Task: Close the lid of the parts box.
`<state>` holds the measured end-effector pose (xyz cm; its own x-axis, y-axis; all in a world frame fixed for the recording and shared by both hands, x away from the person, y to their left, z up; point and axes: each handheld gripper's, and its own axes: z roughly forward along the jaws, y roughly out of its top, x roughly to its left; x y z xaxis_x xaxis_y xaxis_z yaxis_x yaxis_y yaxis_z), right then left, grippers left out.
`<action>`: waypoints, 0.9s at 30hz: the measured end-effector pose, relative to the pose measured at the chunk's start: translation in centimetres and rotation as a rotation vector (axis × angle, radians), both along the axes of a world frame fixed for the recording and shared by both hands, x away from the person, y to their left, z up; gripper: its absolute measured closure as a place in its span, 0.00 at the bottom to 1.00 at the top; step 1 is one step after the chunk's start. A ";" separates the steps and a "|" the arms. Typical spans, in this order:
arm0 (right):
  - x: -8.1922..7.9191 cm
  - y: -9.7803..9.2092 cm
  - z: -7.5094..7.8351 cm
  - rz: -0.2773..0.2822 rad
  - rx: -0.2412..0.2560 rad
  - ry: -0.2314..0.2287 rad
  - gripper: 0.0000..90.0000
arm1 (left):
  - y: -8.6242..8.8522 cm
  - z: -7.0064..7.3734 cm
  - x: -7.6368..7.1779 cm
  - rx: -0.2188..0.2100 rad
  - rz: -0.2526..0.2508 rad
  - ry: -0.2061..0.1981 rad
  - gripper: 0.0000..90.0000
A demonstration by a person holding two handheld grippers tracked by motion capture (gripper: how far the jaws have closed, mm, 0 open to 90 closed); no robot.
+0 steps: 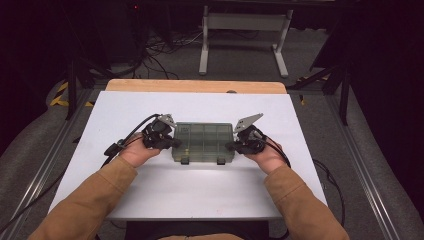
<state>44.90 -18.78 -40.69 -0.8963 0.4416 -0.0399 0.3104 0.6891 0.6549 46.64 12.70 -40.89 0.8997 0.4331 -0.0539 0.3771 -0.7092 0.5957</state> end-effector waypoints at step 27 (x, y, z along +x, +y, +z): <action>-0.5 0.5 0.9 -0.034 0.103 -0.045 0.47 | 0.7 0.7 -1.1 -0.201 -0.037 -0.129 0.40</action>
